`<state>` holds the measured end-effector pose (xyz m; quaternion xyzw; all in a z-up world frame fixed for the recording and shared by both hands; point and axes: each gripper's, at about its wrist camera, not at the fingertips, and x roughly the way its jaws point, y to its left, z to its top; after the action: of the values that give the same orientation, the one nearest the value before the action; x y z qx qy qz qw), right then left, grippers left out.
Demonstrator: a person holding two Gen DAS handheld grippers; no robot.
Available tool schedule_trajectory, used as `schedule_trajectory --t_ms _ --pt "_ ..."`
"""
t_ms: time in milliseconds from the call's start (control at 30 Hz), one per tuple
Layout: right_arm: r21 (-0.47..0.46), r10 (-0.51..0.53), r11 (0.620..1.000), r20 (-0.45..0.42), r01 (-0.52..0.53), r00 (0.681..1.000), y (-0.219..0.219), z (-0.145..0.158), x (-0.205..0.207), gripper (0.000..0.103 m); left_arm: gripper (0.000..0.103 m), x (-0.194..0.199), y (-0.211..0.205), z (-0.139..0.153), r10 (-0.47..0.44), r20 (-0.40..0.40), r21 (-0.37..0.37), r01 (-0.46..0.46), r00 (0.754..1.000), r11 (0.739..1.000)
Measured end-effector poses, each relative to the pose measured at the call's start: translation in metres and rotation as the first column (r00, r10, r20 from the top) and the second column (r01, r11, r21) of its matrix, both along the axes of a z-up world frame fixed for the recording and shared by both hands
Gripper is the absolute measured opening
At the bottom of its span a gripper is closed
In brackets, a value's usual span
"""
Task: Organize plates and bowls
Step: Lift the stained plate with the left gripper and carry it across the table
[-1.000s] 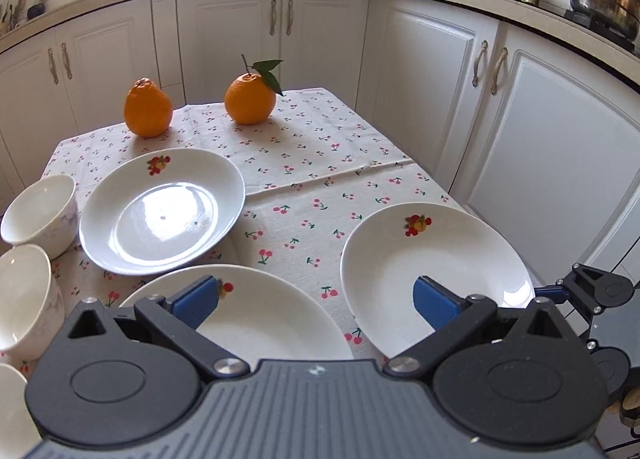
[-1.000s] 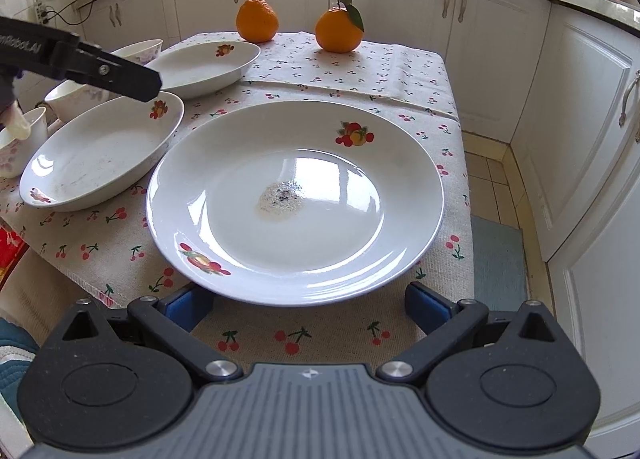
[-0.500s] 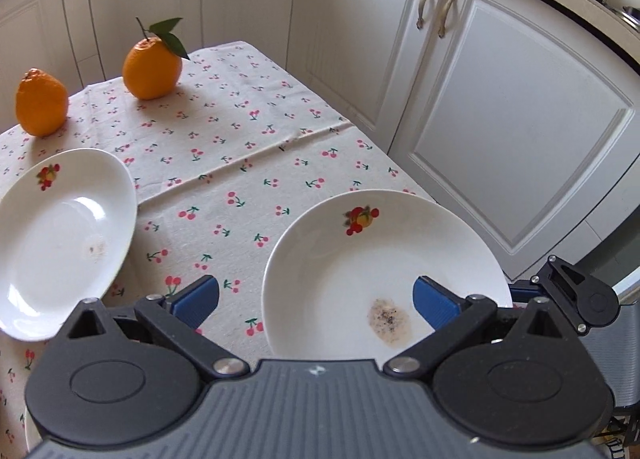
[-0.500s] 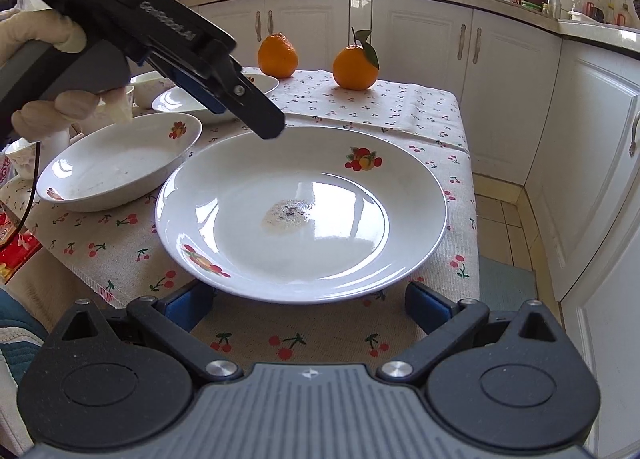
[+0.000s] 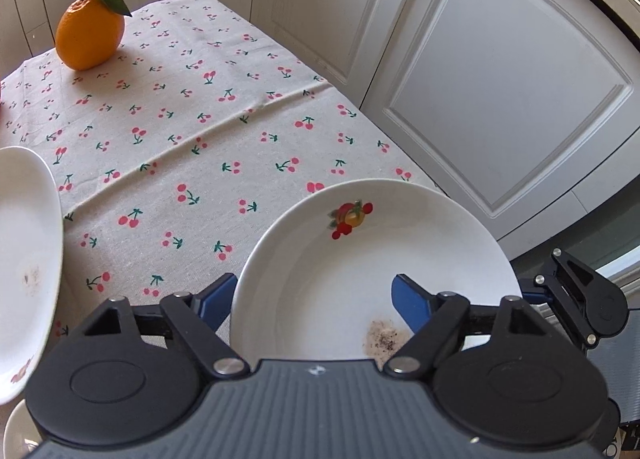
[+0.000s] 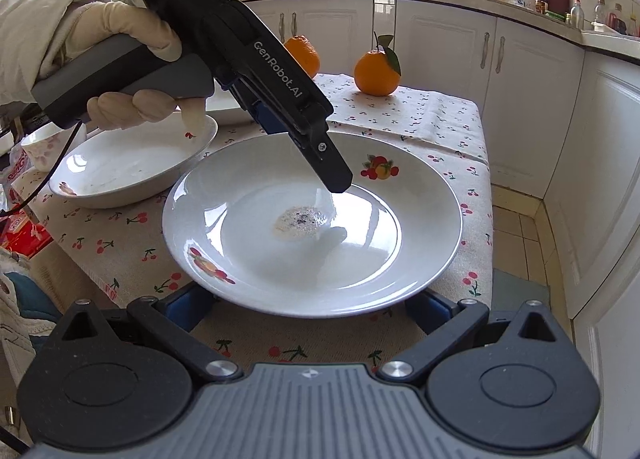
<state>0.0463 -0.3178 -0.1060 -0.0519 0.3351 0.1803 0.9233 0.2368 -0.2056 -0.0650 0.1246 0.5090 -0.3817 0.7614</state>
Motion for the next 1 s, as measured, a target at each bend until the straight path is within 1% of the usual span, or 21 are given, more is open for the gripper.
schedule_trajectory --t_ms 100,267,400,700,867,1000 --pt "-0.005 0.007 1.0 -0.012 -0.007 1.0 0.0 0.0 0.002 0.103 0.079 0.005 -0.002 -0.002 -0.015 -0.021 0.001 0.015 1.0 1.0" --pt "-0.015 0.022 1.0 -0.038 -0.022 0.999 0.0 0.001 0.006 0.103 0.078 0.013 -0.003 -0.002 -0.029 -0.051 -0.019 0.028 0.998 0.999" --pt "-0.019 0.026 0.999 -0.049 -0.027 0.998 0.0 0.001 0.008 0.103 0.078 0.016 -0.005 -0.002 -0.051 -0.075 -0.021 0.049 0.996 0.999" --pt "-0.034 0.024 0.999 -0.08 -0.027 0.997 0.003 0.002 0.011 0.103 0.078 0.014 -0.005 -0.003 -0.08 -0.076 -0.003 0.08 0.994 0.997" --pt "-0.041 0.026 0.999 -0.098 -0.03 0.995 0.004 0.004 0.013 0.103 0.078 0.012 -0.001 0.0 -0.075 -0.071 -0.019 0.074 0.995 0.997" --pt "-0.031 0.035 0.999 -0.091 -0.038 0.995 0.002 0.007 0.017 0.103 0.078 0.012 0.002 0.005 -0.071 -0.052 -0.022 0.07 0.996 0.997"
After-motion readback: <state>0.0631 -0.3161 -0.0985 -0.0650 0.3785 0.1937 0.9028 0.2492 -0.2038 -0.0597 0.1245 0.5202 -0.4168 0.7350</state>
